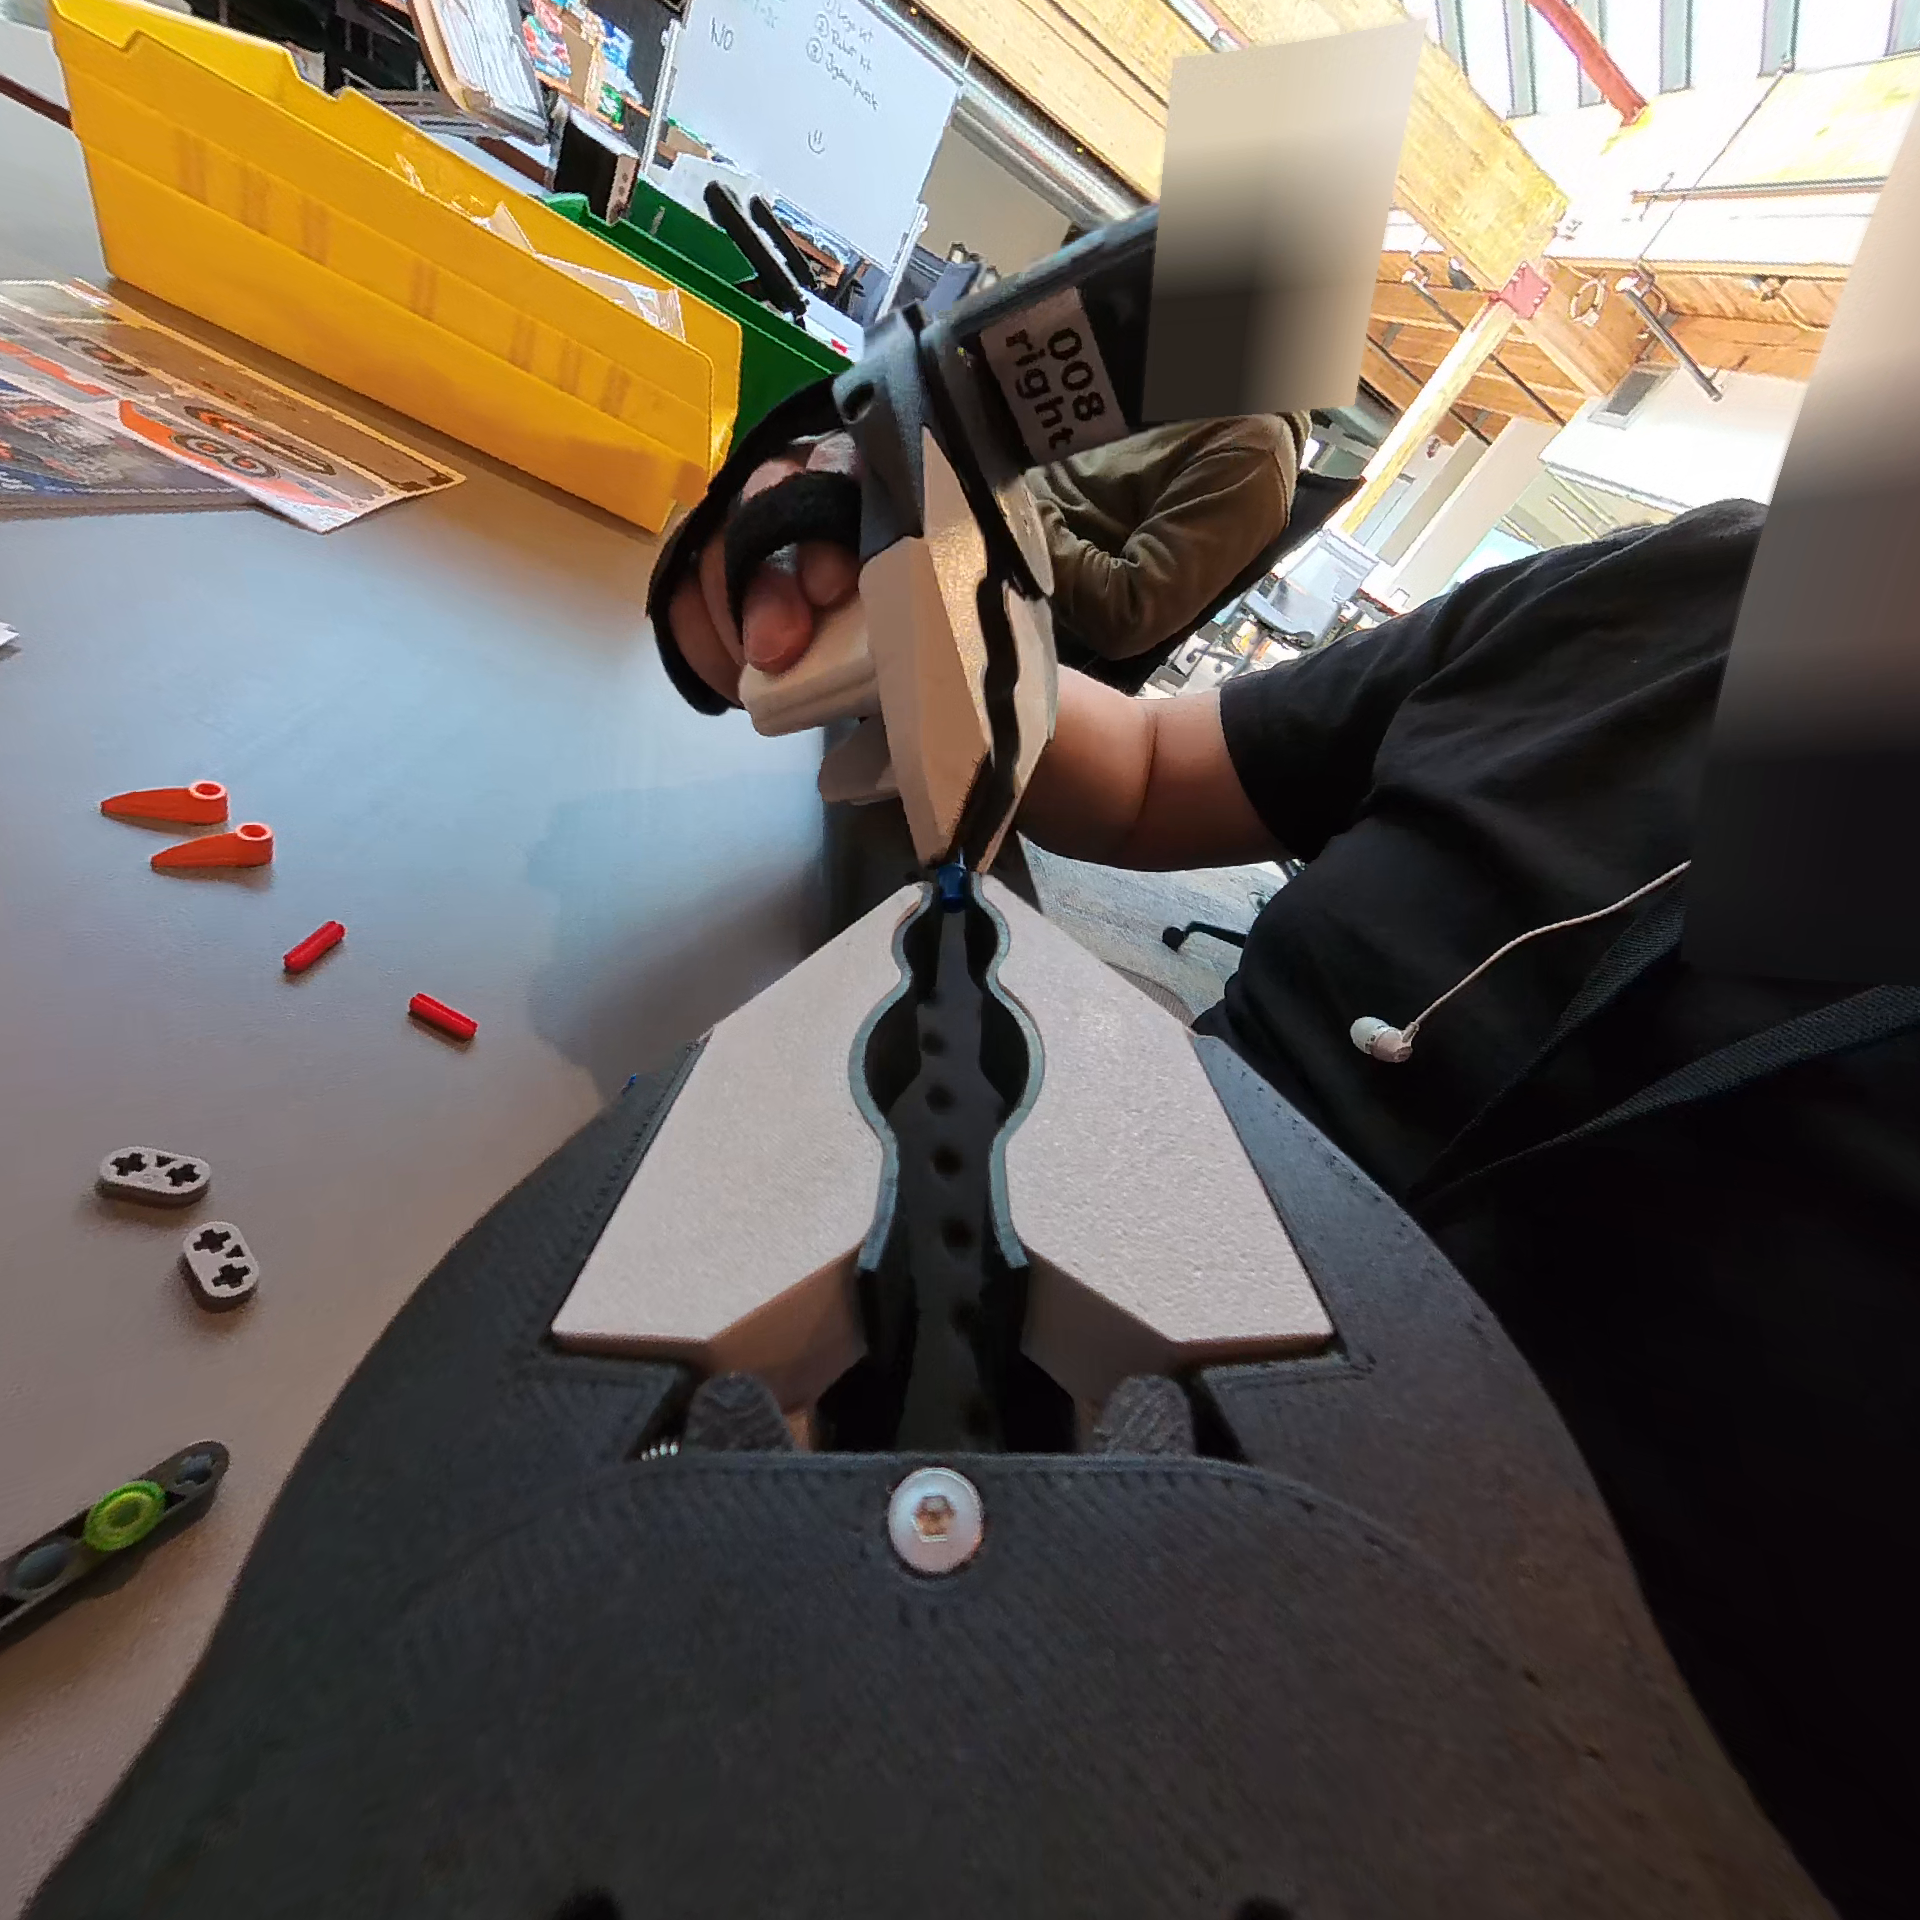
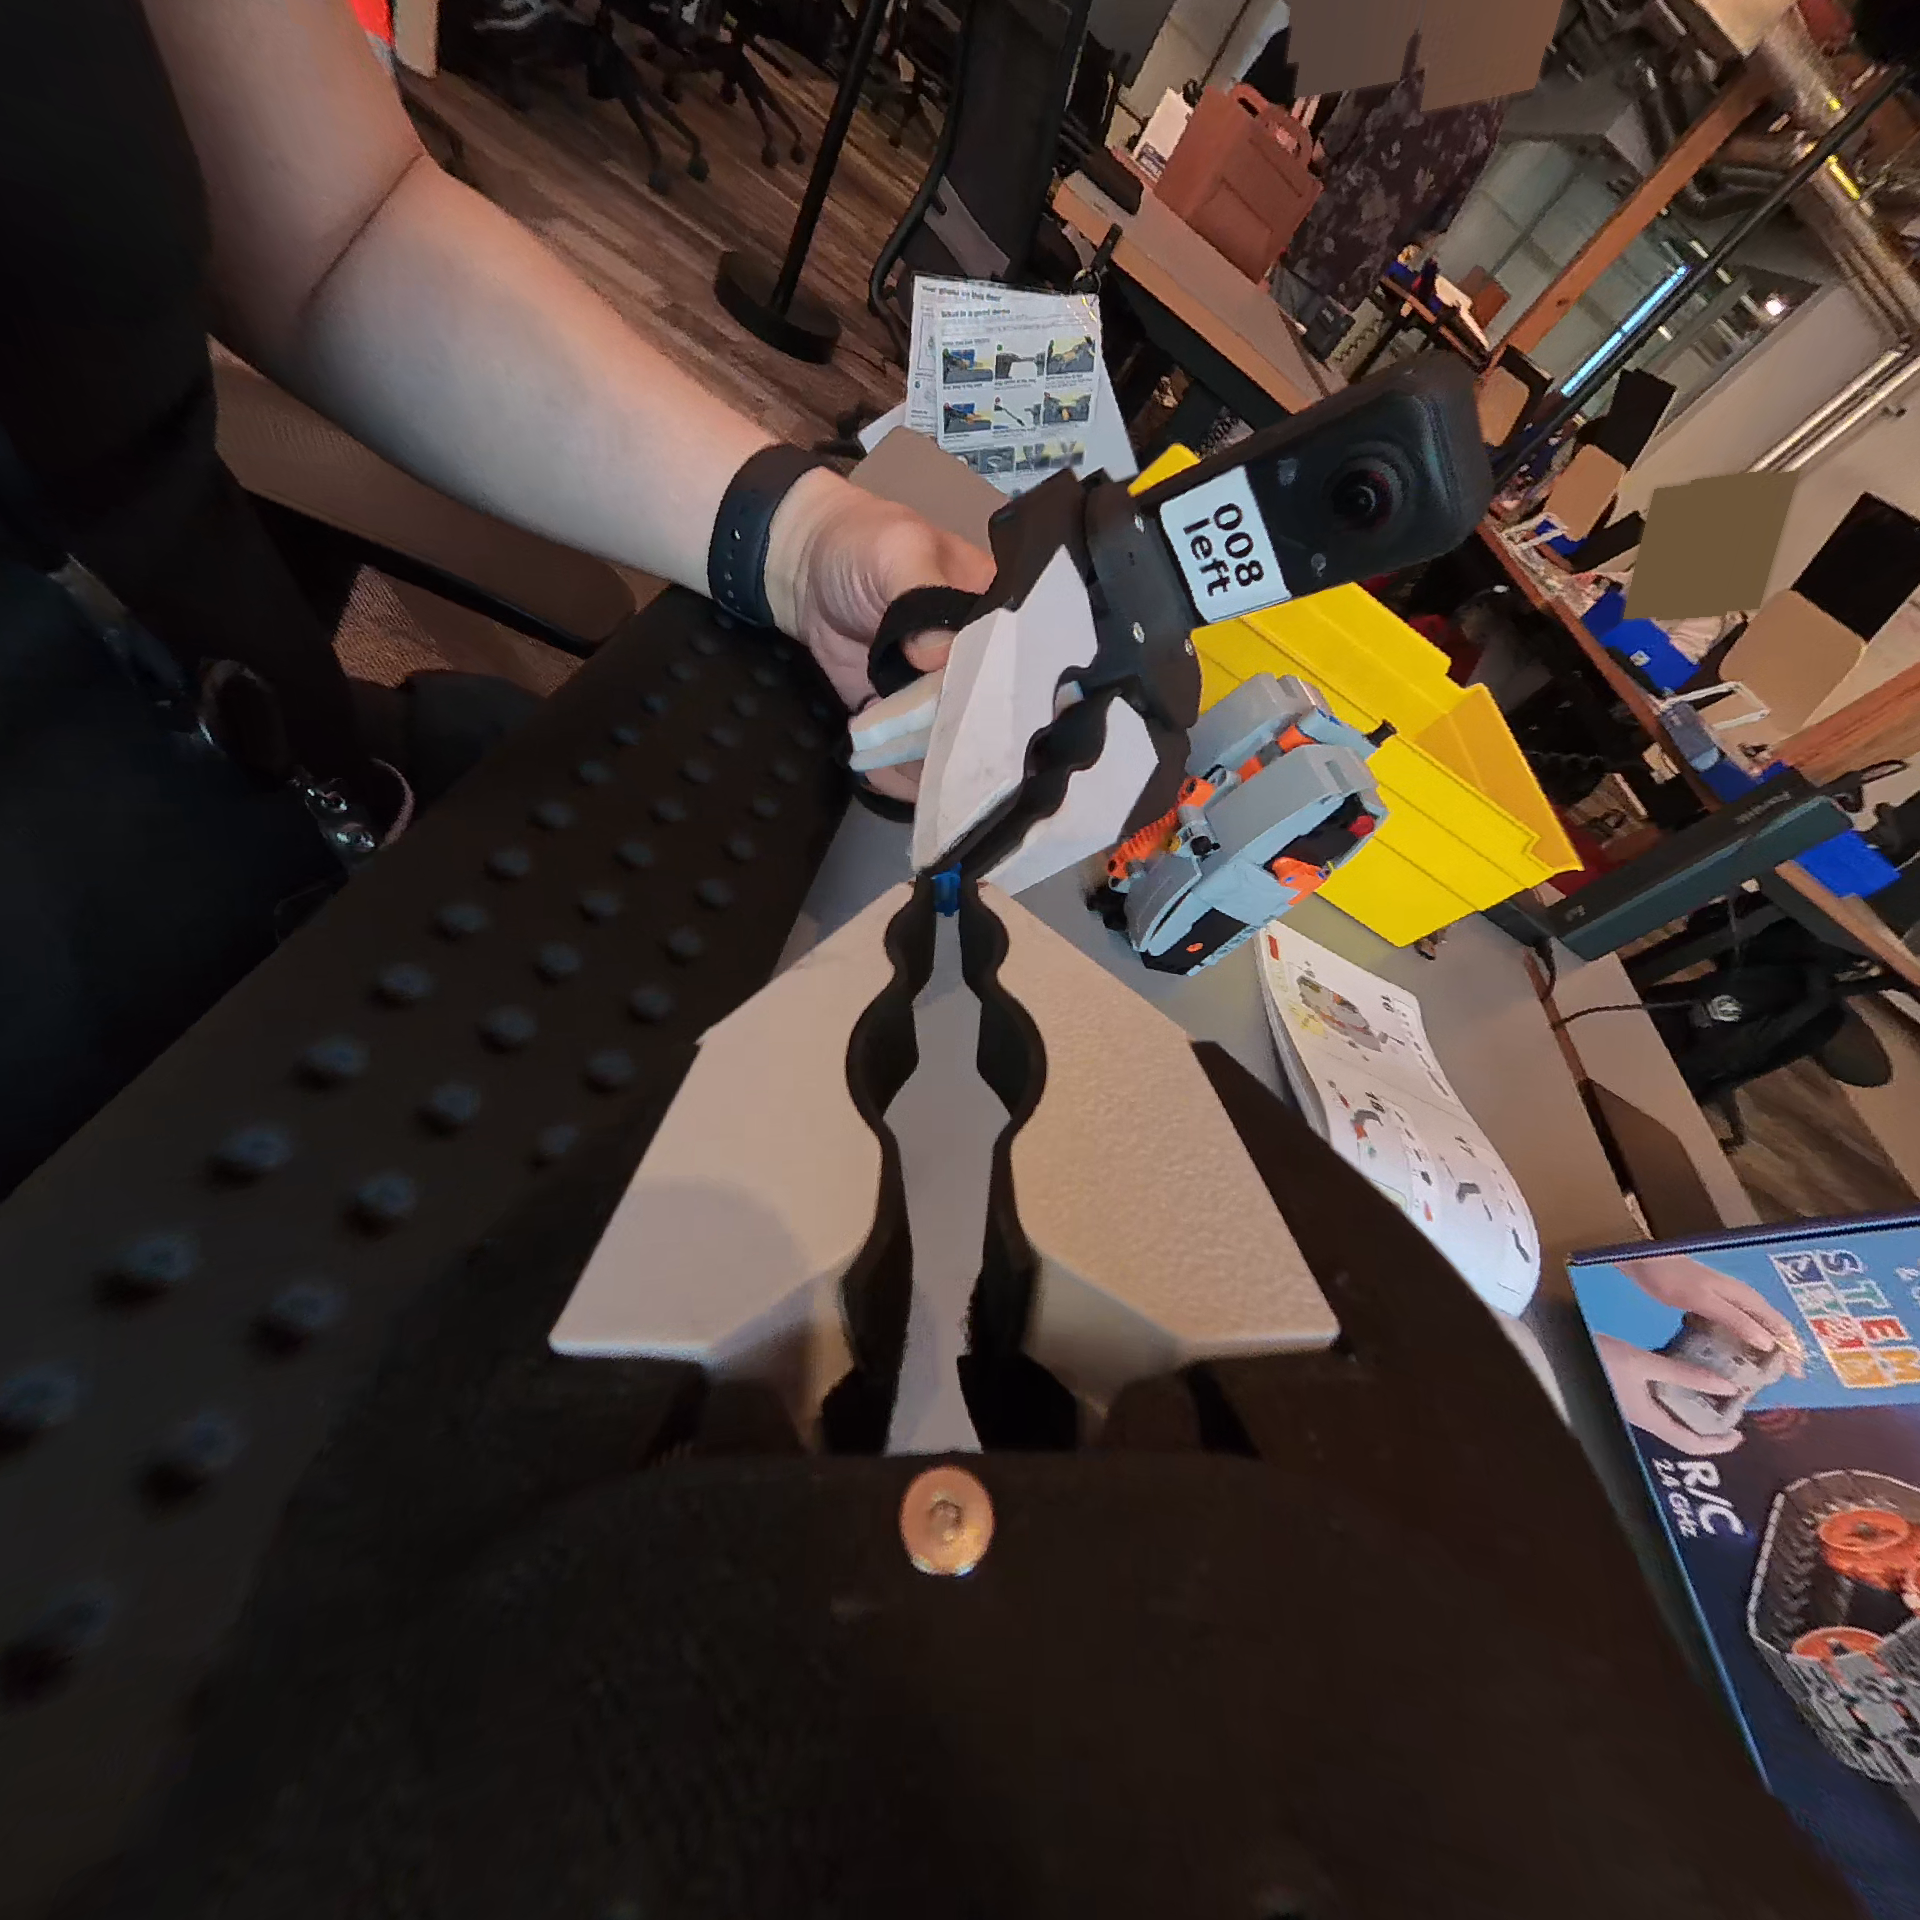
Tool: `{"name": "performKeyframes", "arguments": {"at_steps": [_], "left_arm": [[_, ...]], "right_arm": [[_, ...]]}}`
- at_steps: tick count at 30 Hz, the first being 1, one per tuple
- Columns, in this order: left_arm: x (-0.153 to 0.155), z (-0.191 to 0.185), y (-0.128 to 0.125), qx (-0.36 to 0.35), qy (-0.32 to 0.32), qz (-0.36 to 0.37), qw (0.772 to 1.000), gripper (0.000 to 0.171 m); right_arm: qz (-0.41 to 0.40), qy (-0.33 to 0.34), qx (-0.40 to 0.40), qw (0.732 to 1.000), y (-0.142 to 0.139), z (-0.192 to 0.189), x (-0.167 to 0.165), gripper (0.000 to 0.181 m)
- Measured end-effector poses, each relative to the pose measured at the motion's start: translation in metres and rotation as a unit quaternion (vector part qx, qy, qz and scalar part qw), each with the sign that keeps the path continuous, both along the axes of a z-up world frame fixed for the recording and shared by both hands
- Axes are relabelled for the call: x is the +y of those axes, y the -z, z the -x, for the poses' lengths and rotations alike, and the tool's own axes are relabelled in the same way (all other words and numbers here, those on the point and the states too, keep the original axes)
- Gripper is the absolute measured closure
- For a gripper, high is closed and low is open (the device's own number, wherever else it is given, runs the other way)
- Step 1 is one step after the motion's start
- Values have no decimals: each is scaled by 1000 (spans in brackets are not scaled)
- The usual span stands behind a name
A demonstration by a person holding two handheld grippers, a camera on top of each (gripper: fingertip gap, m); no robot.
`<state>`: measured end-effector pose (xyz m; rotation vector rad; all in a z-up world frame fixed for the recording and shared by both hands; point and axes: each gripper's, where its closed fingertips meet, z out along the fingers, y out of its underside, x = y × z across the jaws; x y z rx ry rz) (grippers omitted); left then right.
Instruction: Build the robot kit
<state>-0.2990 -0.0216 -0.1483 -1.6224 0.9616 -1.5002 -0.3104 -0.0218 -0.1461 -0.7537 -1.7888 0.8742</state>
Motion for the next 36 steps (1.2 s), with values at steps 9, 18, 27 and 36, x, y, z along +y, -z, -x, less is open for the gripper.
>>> {"name": "performKeyframes", "arguments": {"at_steps": [9,18,27,36], "left_arm": [[3,8,13,101,-77,-131,983,148],[17,17,64,255,-85,-146,952,148],[36,3,105,378,-69,-228,895,146],[37,2,107,351,-73,-184,915,150]], "right_arm": [[1,-1,0,1000,-3,-5,2,177],[-6,23,-25,999,8,-5,15,177],[3,55,-40,998,12,-12,36,177],[-4,58,-76,995,24,-14,38,177]]}}
